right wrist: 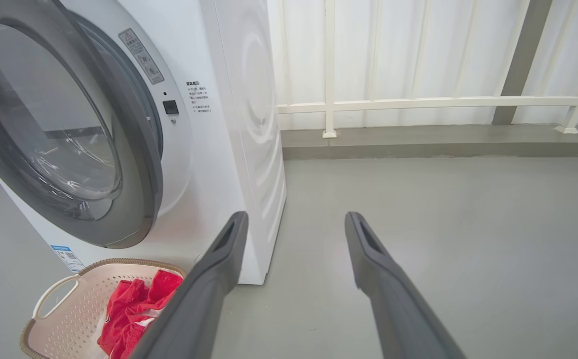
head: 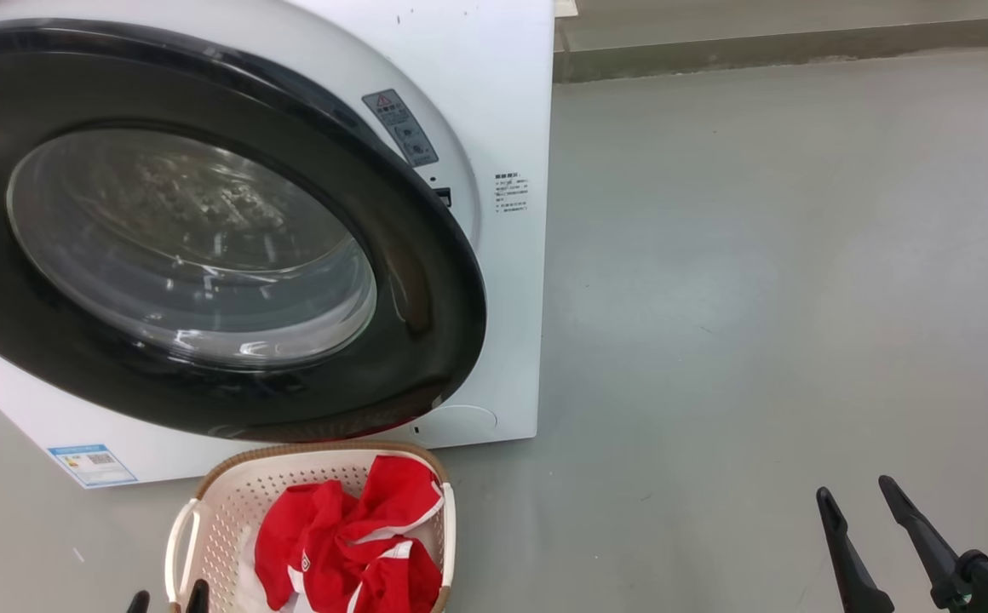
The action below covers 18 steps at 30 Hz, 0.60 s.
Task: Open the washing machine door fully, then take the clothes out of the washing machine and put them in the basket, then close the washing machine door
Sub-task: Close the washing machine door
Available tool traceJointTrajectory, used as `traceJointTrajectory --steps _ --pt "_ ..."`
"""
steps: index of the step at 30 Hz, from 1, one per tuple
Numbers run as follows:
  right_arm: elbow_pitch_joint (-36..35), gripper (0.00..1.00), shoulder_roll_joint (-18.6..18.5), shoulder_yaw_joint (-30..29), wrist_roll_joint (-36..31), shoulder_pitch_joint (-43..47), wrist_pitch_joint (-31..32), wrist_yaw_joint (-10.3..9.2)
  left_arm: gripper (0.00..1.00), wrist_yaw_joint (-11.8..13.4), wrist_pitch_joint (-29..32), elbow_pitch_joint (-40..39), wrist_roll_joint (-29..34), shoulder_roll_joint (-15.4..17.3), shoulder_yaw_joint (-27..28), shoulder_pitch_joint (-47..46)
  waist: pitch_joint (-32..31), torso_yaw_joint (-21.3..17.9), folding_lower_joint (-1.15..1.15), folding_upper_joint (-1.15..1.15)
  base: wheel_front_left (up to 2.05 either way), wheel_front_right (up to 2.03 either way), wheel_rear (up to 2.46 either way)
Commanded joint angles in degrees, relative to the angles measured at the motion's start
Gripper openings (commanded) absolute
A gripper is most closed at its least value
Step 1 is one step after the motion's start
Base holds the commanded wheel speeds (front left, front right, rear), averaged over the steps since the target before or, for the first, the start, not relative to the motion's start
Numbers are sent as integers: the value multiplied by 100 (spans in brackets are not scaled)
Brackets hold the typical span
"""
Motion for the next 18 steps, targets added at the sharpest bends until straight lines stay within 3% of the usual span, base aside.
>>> traceJointTrajectory --steps 1,9,18 --pt "-136 100 -131 50 12 7 -37 36 100 -30 -68 -188 154 0 322 -75 -5 0 0 0 0 0 0" --pt "-157 100 -133 -8 14 43 -37 36 100 -37 -68 -782 1269 -455 780 103 -16 5 0 0 0 0 0" --pt "-160 100 -126 -65 8 75 -37 36 100 -38 -69 -1268 1909 -680 977 246 -42 18 0 0 0 0 0"
